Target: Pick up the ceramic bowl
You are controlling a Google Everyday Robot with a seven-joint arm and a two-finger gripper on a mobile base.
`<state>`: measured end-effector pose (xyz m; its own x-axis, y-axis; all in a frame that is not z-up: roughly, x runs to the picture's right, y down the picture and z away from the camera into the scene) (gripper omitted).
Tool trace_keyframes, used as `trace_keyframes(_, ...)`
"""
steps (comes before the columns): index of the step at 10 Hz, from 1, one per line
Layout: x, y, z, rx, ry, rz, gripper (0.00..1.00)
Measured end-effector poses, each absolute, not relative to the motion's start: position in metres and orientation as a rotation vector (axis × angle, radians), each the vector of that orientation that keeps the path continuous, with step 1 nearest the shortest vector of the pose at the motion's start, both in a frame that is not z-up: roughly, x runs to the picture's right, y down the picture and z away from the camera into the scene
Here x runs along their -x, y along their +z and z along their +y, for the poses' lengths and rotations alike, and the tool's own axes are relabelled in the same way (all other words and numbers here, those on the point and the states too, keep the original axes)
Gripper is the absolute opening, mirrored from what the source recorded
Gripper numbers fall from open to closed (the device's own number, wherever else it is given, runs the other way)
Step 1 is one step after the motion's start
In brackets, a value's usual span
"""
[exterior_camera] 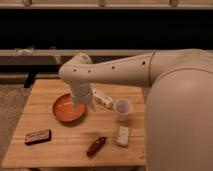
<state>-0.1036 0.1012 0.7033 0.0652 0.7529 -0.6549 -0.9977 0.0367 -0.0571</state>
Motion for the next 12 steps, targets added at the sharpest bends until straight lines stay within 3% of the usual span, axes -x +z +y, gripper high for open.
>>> trace_keyframes(6,0.103,0.707,0.101,0.59,1.428,0.53,0.65)
trace_keyframes(12,0.124,0.778,0.118,0.624,1.468,0.539,0.65)
